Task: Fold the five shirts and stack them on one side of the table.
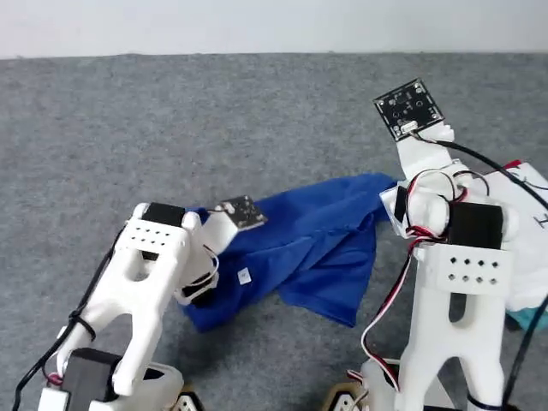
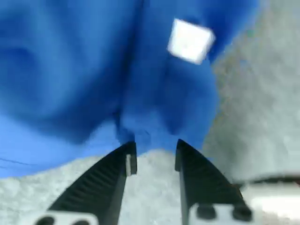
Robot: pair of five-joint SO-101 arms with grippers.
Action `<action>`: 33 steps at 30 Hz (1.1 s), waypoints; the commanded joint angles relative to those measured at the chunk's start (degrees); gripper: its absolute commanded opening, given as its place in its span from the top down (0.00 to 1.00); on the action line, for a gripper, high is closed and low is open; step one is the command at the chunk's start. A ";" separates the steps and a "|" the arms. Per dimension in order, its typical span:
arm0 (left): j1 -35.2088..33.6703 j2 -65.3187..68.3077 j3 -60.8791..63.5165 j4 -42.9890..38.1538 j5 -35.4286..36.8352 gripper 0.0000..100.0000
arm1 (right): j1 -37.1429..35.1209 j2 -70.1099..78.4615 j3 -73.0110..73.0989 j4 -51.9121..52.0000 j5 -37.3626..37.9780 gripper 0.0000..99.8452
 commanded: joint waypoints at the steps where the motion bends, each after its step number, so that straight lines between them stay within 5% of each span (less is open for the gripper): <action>1: -1.58 -1.93 -0.04 -5.27 3.60 0.86 | 0.31 -1.80 -0.26 0.57 0.26 0.99; 20: -2.02 -1.93 4.97 -5.27 1.58 0.86 | 0.22 -1.80 -0.26 0.22 0.26 0.99; 26: -0.88 -1.93 4.97 -5.01 1.76 0.98 | 0.22 -1.80 -0.26 0.22 0.26 0.99; 33: 3.52 -1.93 5.67 -5.19 1.85 0.99 | 0.31 -1.80 -0.26 0.48 0.26 0.99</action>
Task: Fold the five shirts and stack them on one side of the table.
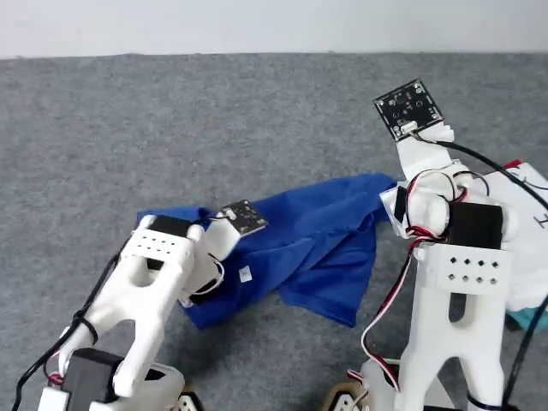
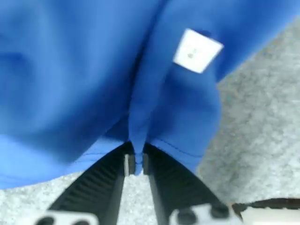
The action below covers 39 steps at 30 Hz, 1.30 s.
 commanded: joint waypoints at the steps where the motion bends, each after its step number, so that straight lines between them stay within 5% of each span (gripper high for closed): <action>1: 1.58 -1.93 -0.48 -0.44 -0.79 0.99 | 0.31 -1.80 -0.26 0.40 0.26 0.99; 9: 0.44 -2.46 -10.68 3.34 5.98 0.99 | 0.48 -2.51 -0.88 -0.40 -0.53 0.99; 18: -7.30 -2.37 -52.79 25.14 7.21 0.99 | 0.40 -17.36 -8.62 -12.70 -3.43 0.99; 25: -8.70 -5.98 -78.02 26.20 14.95 0.99 | 0.66 -28.79 -8.88 -17.71 -3.25 0.99; 39: -9.14 -29.80 -81.01 26.11 16.88 0.99 | 0.75 -40.66 -9.49 -17.80 -3.25 0.99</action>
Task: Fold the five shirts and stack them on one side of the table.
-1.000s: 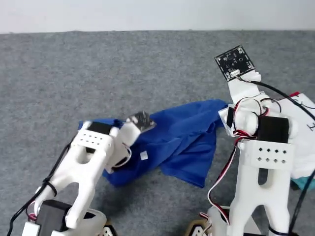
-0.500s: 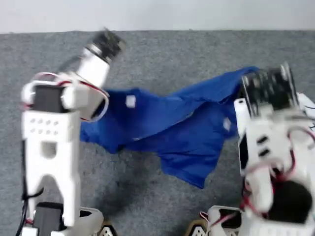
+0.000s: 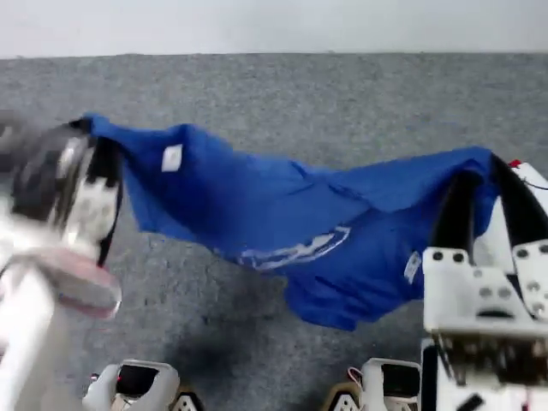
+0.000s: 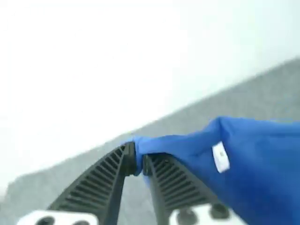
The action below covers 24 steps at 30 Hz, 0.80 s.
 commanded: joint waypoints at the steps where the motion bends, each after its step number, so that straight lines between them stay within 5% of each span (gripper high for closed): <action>1: -0.79 -6.24 -1.54 1.05 0.88 0.99 | 0.40 -1.54 -2.99 -1.63 -0.44 0.99; 15: -0.88 -11.52 7.43 -1.14 3.52 0.99 | 8.40 -0.48 -4.75 1.71 -0.62 0.99; 24: -5.89 -10.37 31.25 -22.86 3.60 0.99 | 8.31 11.74 11.25 -12.62 -0.62 0.99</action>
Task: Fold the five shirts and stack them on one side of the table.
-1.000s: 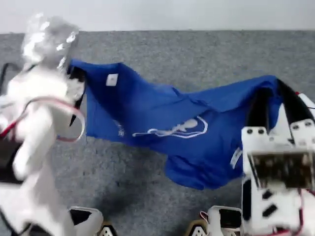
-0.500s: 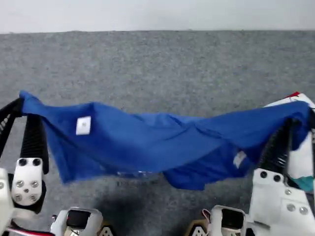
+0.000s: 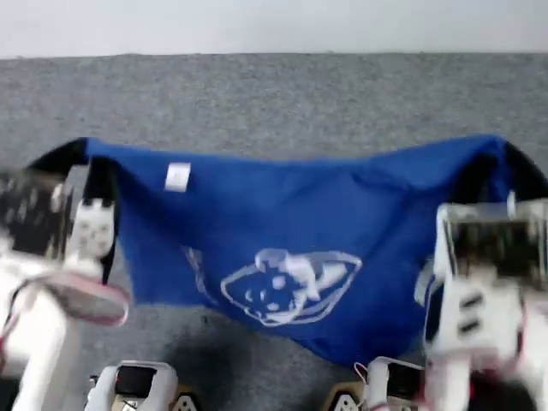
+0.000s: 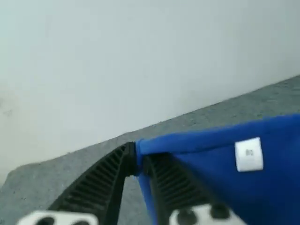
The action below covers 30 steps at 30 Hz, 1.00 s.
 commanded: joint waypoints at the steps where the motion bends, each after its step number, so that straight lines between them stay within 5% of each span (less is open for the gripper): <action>1: -3.08 2.37 8.92 -12.84 0.53 0.99 | 0.48 5.93 3.60 -11.30 -0.62 0.99; 8: -4.31 22.33 11.56 -31.91 0.62 0.99 | -5.05 23.08 4.22 -30.90 -0.26 0.99; 13: -4.40 32.88 9.10 -36.66 0.62 0.99 | -6.11 37.85 -2.37 -39.16 -0.18 0.99; 25: -9.67 57.76 -7.78 -36.84 0.09 0.99 | -7.43 68.53 -19.08 -39.16 -0.18 0.99; 30: -9.67 67.34 -12.97 -34.37 0.18 0.99 | -8.84 70.11 -19.08 -30.02 -0.18 0.99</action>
